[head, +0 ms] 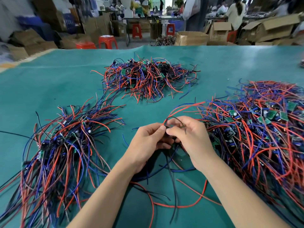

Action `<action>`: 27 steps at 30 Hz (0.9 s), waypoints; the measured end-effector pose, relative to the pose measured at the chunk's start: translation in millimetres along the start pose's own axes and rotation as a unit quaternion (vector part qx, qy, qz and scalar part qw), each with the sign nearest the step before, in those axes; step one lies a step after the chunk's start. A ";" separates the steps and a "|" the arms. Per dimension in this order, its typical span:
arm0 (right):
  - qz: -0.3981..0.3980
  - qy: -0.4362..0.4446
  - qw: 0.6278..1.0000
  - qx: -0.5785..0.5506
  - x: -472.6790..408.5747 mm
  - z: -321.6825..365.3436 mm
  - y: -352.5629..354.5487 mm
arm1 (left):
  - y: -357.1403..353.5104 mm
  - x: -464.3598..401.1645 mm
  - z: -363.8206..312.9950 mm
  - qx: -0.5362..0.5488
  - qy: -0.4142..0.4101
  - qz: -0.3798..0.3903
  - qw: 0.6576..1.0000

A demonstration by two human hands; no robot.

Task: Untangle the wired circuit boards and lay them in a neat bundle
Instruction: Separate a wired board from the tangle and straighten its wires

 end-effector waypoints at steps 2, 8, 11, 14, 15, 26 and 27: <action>0.024 0.014 1.000 0.013 2.5 4.1 -5.4 | 2.0 -0.9 0.6 -0.012 -0.003 -0.009 1.000; 0.019 0.030 0.999 -0.014 -1.0 4.2 -0.2 | 3.3 0.0 -0.4 -0.015 0.000 -0.014 1.000; 0.012 0.027 0.999 -0.016 -1.4 2.7 0.6 | 7.4 -0.5 0.5 -0.006 0.002 -0.034 0.999; 0.007 0.022 0.999 -0.035 -2.1 1.3 1.7 | 11.0 -0.4 0.7 0.009 -0.004 -0.054 0.998; 0.004 0.019 0.999 -0.041 -2.6 0.9 2.6 | 11.9 -0.3 0.3 0.013 -0.006 -0.059 0.998; -0.015 0.009 0.999 -0.040 -4.0 -0.9 4.7 | 19.5 0.8 -5.5 0.018 -0.020 -0.088 0.996; -0.016 0.007 0.999 -0.043 -4.2 -1.5 5.0 | 20.6 0.6 -5.1 0.008 -0.019 -0.090 0.996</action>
Point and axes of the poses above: each hand's wrist, its own x-axis away from the middle knuckle, its own y-axis out of the back of the hand, z = x × y, the point moved 10 cm from there along -x, towards the middle knuckle, and after that the axes turned 7 degrees about -y, right-handed, at the moved point
